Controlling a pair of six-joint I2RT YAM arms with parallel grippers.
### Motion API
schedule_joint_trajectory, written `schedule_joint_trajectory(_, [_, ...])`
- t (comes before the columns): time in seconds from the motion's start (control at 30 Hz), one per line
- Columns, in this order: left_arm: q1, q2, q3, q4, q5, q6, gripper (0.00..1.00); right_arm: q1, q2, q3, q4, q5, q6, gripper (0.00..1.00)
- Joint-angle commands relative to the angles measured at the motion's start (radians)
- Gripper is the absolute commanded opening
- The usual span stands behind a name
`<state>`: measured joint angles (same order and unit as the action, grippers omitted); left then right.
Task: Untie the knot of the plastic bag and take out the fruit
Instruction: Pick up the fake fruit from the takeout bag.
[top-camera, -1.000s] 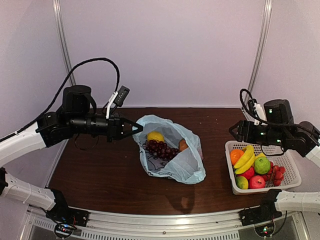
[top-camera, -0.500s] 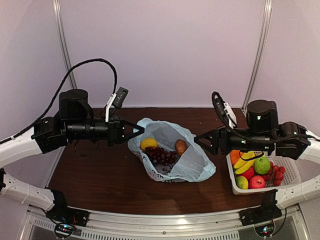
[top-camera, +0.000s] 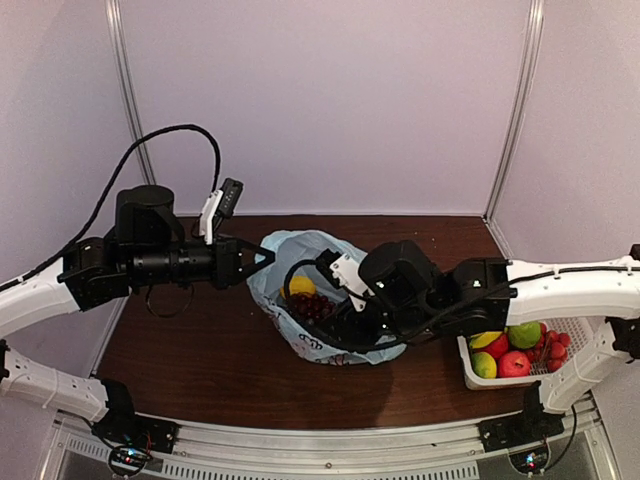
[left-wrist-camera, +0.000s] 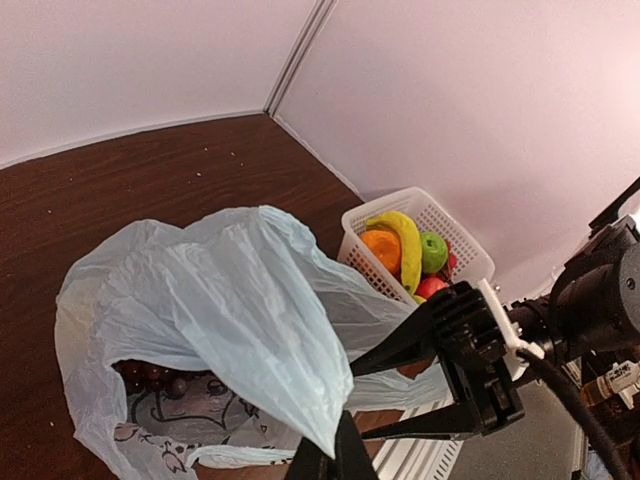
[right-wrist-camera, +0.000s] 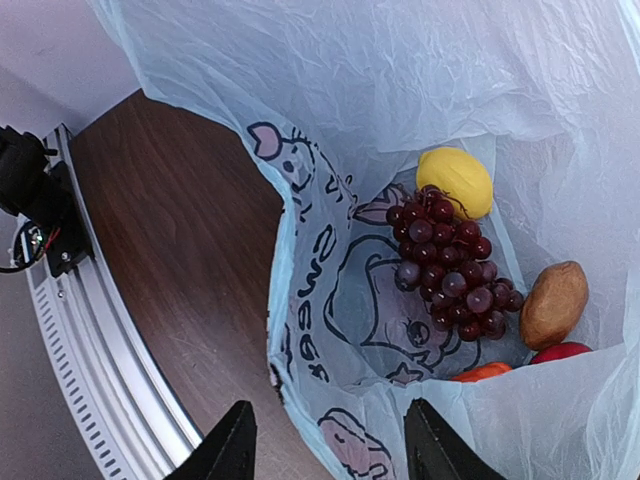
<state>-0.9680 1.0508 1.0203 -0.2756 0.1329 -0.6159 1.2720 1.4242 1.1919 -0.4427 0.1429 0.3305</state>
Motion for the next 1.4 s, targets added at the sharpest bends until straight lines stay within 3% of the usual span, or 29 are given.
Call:
schedule_joint_trajectory(0.0, [0.002,-0.024,-0.008,-0.009,-0.040,-0.014,0.00,-0.015,0.067,0.080,-0.082,0.063,-0.113,0.50])
schedule_joint_trajectory(0.5, [0.002,-0.033,-0.008,-0.019,-0.051,-0.014,0.00,-0.162,0.371,0.341,-0.318,-0.046,-0.404,0.46])
schedule_joint_trajectory(0.7, [0.002,-0.035,-0.002,-0.028,-0.058,-0.011,0.00,-0.206,0.484,0.398,-0.317,-0.029,-0.472,0.49])
schedule_joint_trajectory(1.0, [0.003,-0.039,0.010,-0.043,-0.070,-0.011,0.00,-0.251,0.609,0.470,-0.263,-0.009,-0.529,0.68])
schedule_joint_trajectory(1.37, [0.002,-0.027,0.024,-0.049,-0.077,-0.013,0.00,-0.285,0.728,0.517,-0.230,-0.075,-0.538,0.78])
